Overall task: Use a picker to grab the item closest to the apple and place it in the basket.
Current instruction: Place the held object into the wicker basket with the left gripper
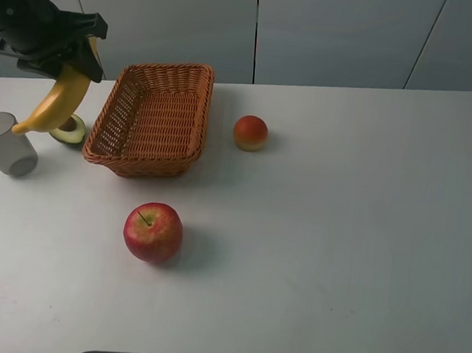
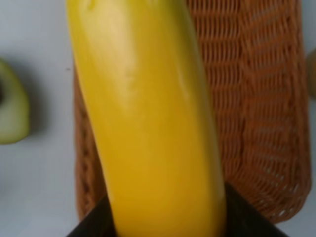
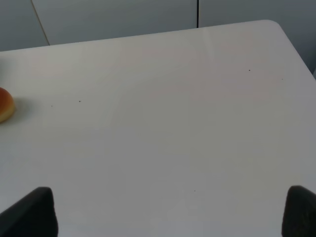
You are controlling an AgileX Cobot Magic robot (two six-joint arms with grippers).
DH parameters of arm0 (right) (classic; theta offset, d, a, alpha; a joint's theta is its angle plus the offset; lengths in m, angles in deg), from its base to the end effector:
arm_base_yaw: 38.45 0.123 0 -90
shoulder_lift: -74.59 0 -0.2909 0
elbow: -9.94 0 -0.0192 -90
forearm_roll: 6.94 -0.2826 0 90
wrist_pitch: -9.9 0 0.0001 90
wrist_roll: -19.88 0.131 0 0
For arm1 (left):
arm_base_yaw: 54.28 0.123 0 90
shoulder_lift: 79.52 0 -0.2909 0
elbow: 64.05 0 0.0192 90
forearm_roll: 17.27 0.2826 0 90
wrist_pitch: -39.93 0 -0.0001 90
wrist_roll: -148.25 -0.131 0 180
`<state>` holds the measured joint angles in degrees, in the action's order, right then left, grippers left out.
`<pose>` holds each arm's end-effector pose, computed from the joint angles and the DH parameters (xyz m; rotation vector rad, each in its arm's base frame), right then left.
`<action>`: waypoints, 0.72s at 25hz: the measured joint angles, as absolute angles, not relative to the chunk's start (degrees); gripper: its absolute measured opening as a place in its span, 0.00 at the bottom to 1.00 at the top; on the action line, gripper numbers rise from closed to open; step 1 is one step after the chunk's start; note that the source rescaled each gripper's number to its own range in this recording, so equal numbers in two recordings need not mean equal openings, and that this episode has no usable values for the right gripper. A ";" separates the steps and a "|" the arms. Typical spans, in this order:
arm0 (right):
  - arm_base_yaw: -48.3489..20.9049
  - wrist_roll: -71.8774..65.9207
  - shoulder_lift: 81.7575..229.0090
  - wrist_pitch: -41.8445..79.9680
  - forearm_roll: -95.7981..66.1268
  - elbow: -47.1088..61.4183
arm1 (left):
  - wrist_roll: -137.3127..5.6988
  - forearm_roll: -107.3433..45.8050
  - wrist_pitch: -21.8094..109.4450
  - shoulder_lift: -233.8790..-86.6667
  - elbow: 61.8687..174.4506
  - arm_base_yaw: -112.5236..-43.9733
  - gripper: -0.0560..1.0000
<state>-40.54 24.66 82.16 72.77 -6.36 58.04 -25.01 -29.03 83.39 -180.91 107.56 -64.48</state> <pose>0.0491 -0.0030 0.2739 0.1247 2.0651 0.0167 0.3800 -0.0870 0.2154 -0.0743 2.6870 -0.3292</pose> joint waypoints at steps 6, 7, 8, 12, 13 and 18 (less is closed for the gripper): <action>-40.54 24.66 82.16 72.77 -6.36 58.04 | -23.00 -36.33 82.91 -191.78 117.34 -66.07 0.06; -40.54 24.66 82.16 72.77 -6.36 58.04 | -22.32 -36.45 82.80 -193.24 118.73 -66.61 0.06; -40.54 24.66 82.16 72.77 -6.36 58.04 | -21.45 -36.45 82.56 -194.64 119.74 -66.88 0.06; -40.54 24.66 82.16 72.77 -6.36 58.04 | -18.98 -36.83 79.93 -199.98 122.11 -67.46 0.06; -40.54 24.66 82.16 72.77 -6.36 58.04 | -18.84 -36.83 78.85 -200.92 122.16 -67.46 0.06; -40.54 24.66 82.16 72.77 -6.36 58.04 | -18.62 -37.50 74.08 -203.83 122.16 -67.46 0.06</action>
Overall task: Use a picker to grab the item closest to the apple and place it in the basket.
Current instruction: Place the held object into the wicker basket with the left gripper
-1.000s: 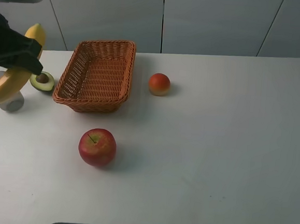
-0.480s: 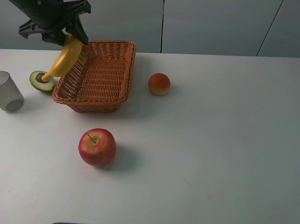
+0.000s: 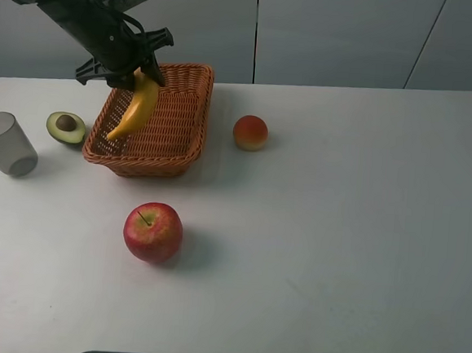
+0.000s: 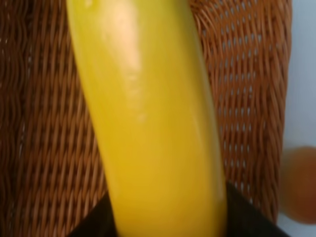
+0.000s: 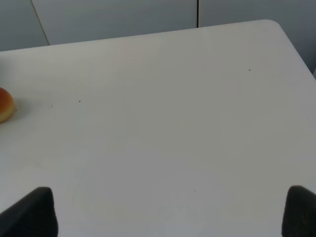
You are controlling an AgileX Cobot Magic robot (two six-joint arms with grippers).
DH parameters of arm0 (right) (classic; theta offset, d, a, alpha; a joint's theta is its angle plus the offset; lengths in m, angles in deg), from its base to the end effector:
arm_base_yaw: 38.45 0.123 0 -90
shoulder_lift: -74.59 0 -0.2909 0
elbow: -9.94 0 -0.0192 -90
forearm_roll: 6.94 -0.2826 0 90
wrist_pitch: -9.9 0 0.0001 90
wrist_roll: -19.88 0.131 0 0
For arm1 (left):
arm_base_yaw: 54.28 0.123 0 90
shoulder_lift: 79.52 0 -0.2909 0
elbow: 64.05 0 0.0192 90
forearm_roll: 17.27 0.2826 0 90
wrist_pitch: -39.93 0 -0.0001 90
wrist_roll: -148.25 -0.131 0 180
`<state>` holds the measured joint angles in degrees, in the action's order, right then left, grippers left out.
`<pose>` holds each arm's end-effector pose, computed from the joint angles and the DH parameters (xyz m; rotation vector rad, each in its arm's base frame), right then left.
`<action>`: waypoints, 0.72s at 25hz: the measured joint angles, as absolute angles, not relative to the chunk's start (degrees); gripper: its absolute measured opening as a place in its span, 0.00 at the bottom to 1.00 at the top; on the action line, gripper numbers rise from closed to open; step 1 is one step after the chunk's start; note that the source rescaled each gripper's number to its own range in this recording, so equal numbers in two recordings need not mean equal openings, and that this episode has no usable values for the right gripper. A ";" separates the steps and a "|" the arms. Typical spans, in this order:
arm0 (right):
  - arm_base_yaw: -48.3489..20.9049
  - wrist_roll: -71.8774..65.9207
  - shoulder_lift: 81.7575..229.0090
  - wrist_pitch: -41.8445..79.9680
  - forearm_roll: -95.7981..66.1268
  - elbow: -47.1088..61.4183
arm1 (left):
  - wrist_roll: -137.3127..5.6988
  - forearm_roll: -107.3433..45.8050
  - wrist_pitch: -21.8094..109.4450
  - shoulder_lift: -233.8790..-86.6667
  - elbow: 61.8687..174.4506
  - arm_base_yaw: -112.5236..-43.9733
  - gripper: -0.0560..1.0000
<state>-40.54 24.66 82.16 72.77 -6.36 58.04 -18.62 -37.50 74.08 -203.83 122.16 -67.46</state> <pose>0.0491 -0.0030 0.2739 0.1247 2.0651 0.0167 0.4668 -0.1355 0.1351 -0.3271 2.6715 -0.5055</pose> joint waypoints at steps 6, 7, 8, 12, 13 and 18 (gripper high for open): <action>-40.54 24.66 82.16 72.77 -6.36 58.04 | -21.74 -39.25 72.29 -204.49 122.38 -67.46 0.05; -40.54 24.66 82.16 72.77 -6.36 58.04 | -22.29 -39.72 72.16 -204.49 122.38 -67.46 0.05; -40.54 24.66 82.16 72.77 -6.36 58.04 | -22.69 -39.85 72.07 -204.49 122.42 -67.46 0.05; -40.54 24.66 82.16 72.77 -6.36 58.04 | -23.05 -40.12 72.07 -204.49 122.42 -67.46 0.13; -40.54 24.66 82.16 72.77 -6.36 58.04 | -23.05 -40.12 72.07 -204.49 122.42 -67.46 0.30; -40.54 24.66 82.16 72.77 -6.36 58.04 | -23.14 -40.35 72.55 -204.49 122.42 -67.46 0.96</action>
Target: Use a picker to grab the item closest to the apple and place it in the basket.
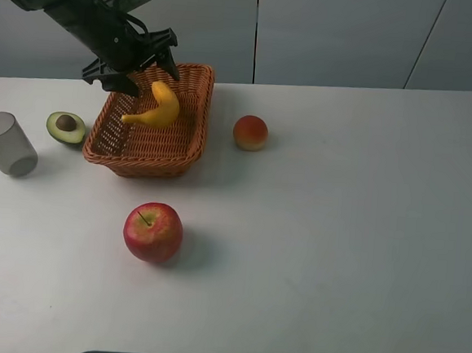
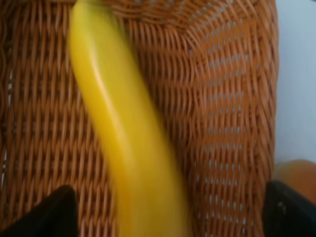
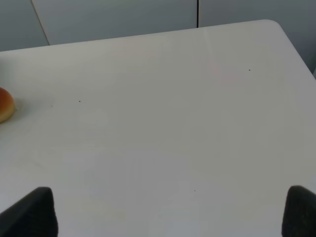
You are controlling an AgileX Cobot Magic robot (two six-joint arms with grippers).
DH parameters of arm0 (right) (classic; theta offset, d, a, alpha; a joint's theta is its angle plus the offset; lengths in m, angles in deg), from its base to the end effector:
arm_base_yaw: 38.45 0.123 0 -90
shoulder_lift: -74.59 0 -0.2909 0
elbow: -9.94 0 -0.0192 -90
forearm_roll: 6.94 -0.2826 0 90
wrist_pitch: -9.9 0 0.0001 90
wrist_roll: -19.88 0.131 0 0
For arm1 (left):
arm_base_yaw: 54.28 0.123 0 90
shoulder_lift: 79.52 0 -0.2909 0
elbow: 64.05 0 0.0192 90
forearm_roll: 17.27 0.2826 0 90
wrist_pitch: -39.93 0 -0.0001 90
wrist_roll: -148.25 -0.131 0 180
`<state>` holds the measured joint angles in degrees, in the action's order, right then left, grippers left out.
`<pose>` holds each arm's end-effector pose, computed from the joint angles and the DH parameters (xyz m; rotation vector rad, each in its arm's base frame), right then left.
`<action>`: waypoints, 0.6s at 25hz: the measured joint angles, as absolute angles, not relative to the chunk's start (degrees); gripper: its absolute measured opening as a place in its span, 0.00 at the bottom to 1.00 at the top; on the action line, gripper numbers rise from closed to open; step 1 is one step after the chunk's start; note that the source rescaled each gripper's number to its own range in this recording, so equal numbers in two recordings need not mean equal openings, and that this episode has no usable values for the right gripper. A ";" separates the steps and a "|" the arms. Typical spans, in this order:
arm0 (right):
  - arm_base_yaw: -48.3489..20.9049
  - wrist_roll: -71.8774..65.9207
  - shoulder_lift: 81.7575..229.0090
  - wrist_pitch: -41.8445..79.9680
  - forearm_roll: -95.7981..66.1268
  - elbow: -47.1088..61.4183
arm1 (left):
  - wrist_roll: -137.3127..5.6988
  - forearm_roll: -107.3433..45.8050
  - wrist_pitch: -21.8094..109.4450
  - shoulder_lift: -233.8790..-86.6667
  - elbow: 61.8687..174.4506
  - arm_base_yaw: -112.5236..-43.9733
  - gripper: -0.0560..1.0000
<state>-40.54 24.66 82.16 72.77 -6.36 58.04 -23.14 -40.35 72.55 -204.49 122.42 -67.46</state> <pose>0.0491 -0.0030 0.2739 0.1247 2.0651 0.0167 0.4709 -0.1387 0.1336 -0.2731 2.6480 -0.5276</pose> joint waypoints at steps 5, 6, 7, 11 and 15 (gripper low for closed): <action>-40.54 24.66 82.16 72.77 -6.36 58.04 | -24.90 -40.57 74.25 -204.49 122.42 -67.46 0.98; -40.54 24.66 82.16 72.77 -6.36 58.04 | -25.60 -40.57 74.82 -204.49 122.42 -67.46 0.98; -40.54 24.66 82.16 72.77 -6.36 58.04 | -26.56 -40.45 75.35 -204.24 122.42 -67.46 0.98; -40.54 24.66 82.16 72.77 -6.36 58.04 | -29.64 -37.34 77.86 -201.84 122.42 -67.46 0.98; -40.54 24.76 82.16 72.77 -6.36 58.04 | -30.00 -29.61 80.91 -198.20 122.42 -67.46 0.98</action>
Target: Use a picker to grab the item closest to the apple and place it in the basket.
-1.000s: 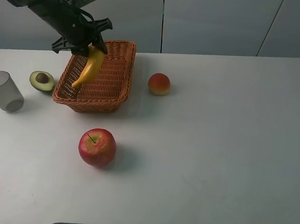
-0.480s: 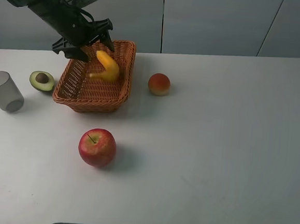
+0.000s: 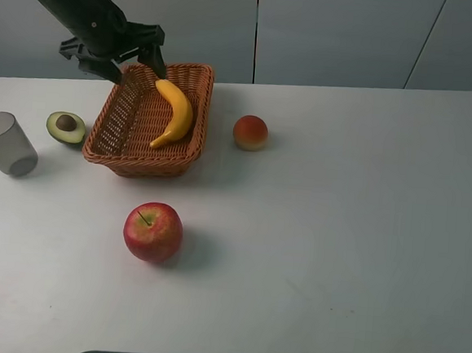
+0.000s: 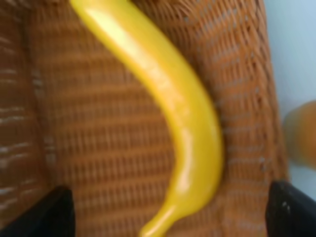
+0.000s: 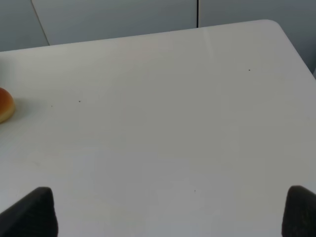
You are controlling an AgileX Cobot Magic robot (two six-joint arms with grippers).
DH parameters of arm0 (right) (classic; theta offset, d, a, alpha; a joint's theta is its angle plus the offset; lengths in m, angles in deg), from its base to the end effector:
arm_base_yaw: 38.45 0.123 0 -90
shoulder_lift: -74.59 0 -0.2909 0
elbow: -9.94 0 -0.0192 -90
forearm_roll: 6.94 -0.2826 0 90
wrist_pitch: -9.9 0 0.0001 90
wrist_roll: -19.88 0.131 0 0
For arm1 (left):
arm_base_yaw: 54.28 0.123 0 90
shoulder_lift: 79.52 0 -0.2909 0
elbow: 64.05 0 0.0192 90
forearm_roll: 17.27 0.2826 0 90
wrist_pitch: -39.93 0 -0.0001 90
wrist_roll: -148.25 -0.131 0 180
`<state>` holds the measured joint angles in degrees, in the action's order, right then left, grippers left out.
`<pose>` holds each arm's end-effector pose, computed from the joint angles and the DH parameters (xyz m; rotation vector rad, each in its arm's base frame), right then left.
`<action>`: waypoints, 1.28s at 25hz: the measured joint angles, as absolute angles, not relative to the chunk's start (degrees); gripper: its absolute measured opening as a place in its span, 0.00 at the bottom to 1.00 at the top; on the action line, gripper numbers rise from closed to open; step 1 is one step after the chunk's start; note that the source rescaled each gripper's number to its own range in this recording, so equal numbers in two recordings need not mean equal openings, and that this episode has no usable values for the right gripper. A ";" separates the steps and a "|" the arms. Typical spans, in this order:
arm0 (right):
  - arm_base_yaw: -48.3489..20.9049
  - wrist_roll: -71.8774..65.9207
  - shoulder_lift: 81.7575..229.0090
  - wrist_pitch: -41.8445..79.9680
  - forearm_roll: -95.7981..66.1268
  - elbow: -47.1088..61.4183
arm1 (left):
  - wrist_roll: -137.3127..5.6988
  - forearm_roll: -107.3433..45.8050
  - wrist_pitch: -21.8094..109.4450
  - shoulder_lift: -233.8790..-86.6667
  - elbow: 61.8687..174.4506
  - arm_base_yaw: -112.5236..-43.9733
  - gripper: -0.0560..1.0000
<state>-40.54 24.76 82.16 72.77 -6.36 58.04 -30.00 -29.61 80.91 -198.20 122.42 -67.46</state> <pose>0.0491 -0.0030 0.2739 0.1265 2.0650 0.0178 0.4517 -0.1247 0.1740 0.0943 2.6827 -0.3229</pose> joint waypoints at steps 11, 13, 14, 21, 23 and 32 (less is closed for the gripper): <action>-40.54 24.76 82.16 72.77 -6.36 58.04 | -25.55 -12.73 85.65 -182.02 113.61 -66.42 0.98; -40.54 24.76 82.16 72.77 -6.36 58.04 | -25.01 -12.47 85.50 -177.83 110.12 -65.93 0.98; -40.54 24.76 82.16 72.77 -6.36 58.04 | -24.85 -12.24 85.50 -175.50 108.32 -65.77 0.98; -40.54 24.76 82.16 72.77 -6.36 58.04 | -23.20 -11.53 88.20 -156.95 99.12 -65.69 0.98; -40.54 24.76 82.16 72.77 -6.36 58.04 | -22.65 -11.16 89.96 -151.12 97.98 -65.69 0.98; -40.54 24.76 82.16 72.77 -6.36 58.04 | -21.90 -10.31 100.12 -126.81 93.65 -65.69 0.98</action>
